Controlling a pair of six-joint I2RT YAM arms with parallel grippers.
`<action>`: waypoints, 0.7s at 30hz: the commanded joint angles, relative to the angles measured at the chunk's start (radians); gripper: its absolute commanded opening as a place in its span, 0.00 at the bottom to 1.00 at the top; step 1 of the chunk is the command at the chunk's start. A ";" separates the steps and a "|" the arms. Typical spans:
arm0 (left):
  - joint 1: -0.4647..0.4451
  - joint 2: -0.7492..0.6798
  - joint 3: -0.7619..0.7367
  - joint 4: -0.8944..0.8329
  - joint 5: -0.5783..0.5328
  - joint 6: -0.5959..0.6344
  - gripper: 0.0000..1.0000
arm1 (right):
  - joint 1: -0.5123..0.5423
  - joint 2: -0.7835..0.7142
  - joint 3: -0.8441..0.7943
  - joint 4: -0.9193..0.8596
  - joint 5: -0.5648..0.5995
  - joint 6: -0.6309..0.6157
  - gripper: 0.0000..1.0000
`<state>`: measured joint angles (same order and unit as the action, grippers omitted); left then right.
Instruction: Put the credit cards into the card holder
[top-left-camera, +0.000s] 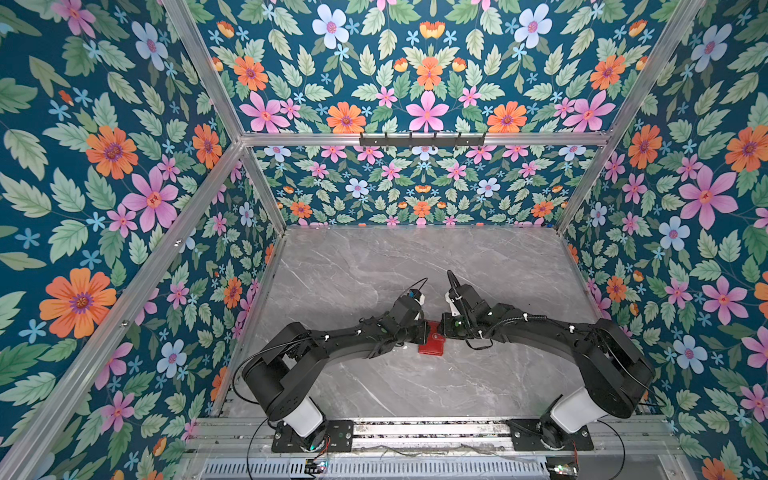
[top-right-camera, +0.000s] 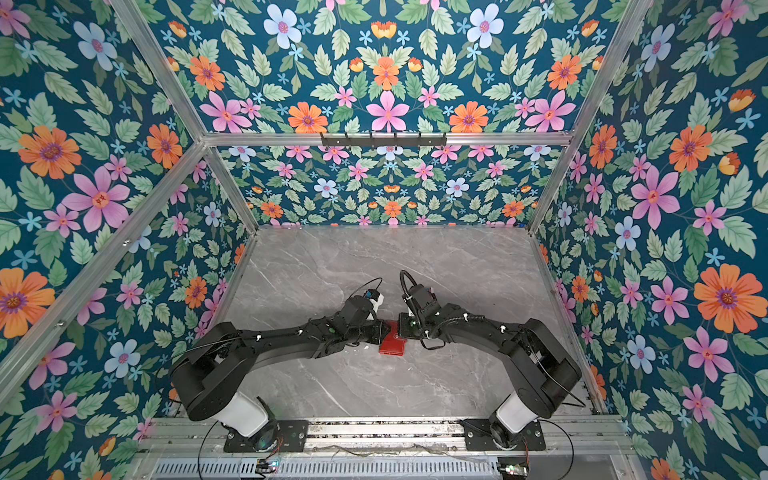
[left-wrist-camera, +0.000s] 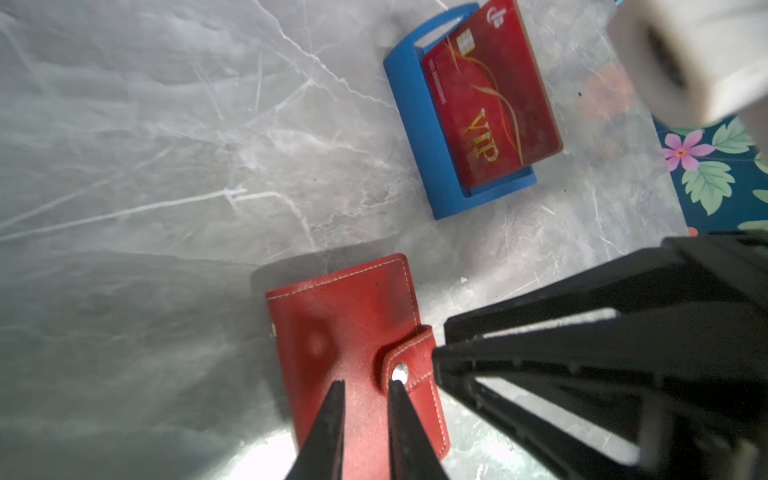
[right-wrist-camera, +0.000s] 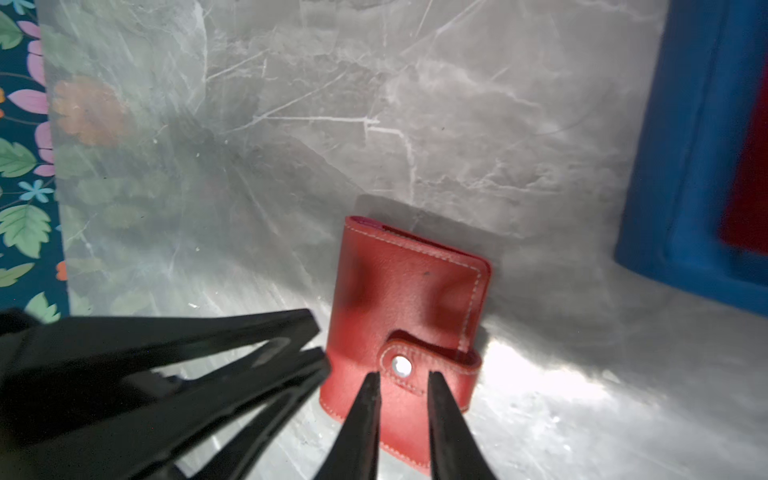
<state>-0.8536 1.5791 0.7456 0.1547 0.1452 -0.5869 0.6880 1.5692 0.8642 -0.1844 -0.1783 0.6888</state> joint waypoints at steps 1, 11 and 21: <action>0.000 -0.036 -0.019 -0.009 -0.073 0.018 0.22 | 0.000 -0.018 -0.008 -0.017 0.059 0.001 0.24; 0.002 -0.200 -0.033 -0.172 -0.515 0.105 0.33 | -0.002 -0.129 0.013 -0.199 0.475 -0.085 0.29; 0.019 -0.284 -0.060 -0.149 -1.070 0.321 0.47 | -0.031 -0.274 -0.002 -0.190 0.916 -0.243 0.35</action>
<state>-0.8425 1.2999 0.6937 -0.0177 -0.6945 -0.3599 0.6716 1.3190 0.8730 -0.3782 0.5423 0.5068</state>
